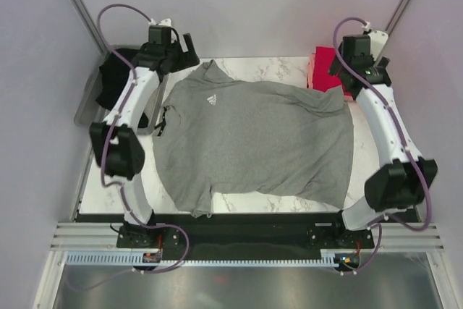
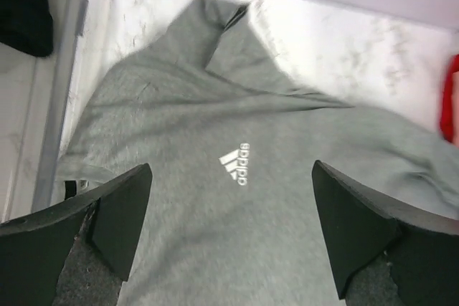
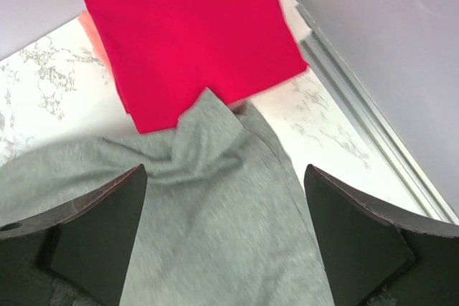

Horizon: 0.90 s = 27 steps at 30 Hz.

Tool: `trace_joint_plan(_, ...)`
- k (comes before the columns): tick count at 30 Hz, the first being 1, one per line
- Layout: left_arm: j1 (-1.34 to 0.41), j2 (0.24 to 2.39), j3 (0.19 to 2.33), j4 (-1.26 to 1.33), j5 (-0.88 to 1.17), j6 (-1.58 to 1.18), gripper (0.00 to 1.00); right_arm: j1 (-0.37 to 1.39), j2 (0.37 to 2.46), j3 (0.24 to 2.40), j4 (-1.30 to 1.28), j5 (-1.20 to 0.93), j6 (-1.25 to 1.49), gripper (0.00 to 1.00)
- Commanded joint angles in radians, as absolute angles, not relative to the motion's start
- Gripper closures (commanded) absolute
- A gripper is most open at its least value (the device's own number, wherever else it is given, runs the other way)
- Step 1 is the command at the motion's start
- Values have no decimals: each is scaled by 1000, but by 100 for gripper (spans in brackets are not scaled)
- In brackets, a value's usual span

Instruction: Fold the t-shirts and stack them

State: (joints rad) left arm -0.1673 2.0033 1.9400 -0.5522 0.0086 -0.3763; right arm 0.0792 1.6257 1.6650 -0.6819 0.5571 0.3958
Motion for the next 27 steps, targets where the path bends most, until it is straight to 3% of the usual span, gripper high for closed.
trace_joint_plan(1,-164,1701,1673,-532,-24,-405,0,78,1473,1499,-696,517,436,2)
trace_joint_plan(9,-166,1099,876,-546,-57,-619,0,77,1050,1050,-753,370,552,2)
trace_joint_plan(12,-195,843,662,-589,-93,-767,7,77,915,910,-758,287,649,2)
trace_joint_plan(14,-256,749,603,-623,-136,-874,11,77,875,862,-758,183,666,2)
trace_joint_plan(18,-478,704,552,-776,-270,-1024,8,77,835,735,-759,109,707,2)
trace_joint_plan(27,-747,652,377,-822,-304,-1344,11,77,844,684,-825,242,775,2)
